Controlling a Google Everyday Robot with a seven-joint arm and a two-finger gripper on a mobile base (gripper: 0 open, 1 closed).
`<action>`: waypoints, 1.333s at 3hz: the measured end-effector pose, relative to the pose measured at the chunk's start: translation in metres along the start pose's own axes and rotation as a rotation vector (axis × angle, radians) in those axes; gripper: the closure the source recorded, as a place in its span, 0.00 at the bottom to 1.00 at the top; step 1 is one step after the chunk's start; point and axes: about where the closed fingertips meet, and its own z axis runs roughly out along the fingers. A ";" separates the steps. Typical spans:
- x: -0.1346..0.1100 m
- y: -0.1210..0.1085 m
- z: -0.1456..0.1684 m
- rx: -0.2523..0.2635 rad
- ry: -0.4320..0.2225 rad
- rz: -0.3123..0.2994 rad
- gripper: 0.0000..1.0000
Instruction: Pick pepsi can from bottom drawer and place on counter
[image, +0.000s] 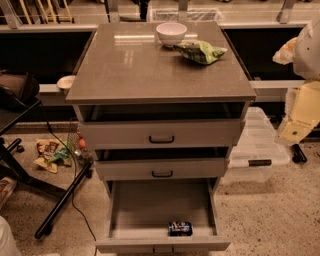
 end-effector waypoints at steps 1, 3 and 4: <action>0.000 0.000 0.000 0.000 0.000 0.000 0.00; -0.007 0.008 0.054 -0.040 -0.075 0.010 0.00; -0.015 0.018 0.100 -0.096 -0.131 0.017 0.00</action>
Offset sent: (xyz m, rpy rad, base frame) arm 0.0103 0.0136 -0.0481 0.0807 0.0207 0.0152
